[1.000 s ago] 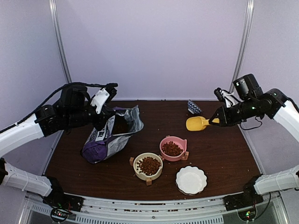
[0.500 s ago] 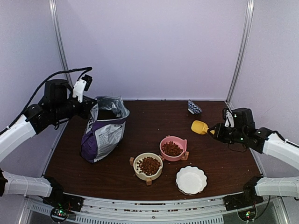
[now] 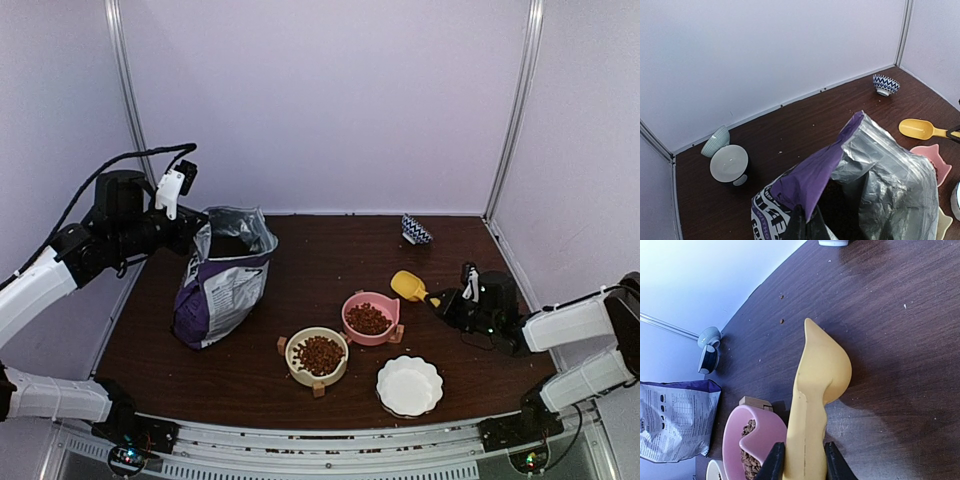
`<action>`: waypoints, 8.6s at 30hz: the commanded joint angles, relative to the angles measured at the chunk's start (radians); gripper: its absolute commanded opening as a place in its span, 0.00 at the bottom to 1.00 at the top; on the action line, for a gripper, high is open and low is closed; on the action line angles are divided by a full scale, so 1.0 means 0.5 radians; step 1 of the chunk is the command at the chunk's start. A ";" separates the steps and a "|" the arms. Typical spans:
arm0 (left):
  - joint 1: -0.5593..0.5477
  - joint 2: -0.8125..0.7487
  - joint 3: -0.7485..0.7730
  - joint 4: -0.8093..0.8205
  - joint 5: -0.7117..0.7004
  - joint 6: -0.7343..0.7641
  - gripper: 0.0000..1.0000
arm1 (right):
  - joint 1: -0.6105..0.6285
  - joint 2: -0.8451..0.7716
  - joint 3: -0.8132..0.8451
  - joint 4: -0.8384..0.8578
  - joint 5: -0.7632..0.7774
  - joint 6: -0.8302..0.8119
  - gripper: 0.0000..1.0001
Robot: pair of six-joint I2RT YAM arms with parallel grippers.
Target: Serve the pet food
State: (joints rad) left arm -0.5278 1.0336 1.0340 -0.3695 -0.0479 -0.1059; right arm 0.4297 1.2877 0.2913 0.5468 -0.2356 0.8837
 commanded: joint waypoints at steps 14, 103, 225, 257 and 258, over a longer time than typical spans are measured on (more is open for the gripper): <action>0.027 -0.030 -0.004 0.171 -0.027 -0.007 0.00 | -0.007 0.329 -0.094 0.499 0.077 0.078 0.57; 0.026 -0.324 0.089 0.040 0.233 -0.113 0.65 | 1.261 1.287 3.160 -1.517 -0.008 -0.588 0.64; 0.283 -0.531 -0.304 0.027 0.366 -0.599 0.98 | 1.816 0.603 2.825 -2.568 0.769 -0.537 1.00; 0.284 -0.824 -0.169 -0.222 0.529 -0.459 0.98 | 1.736 1.347 3.903 -2.886 0.179 -1.329 0.00; 0.285 -0.834 -0.155 -0.231 0.568 -0.447 0.98 | 1.729 1.306 3.901 -2.897 0.132 -1.410 0.00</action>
State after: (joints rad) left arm -0.3931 0.6403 0.8989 -0.4919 0.1581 -0.3637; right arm 1.2999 2.0212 2.2185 -0.9165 -0.0292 0.3763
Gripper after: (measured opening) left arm 0.977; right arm 0.023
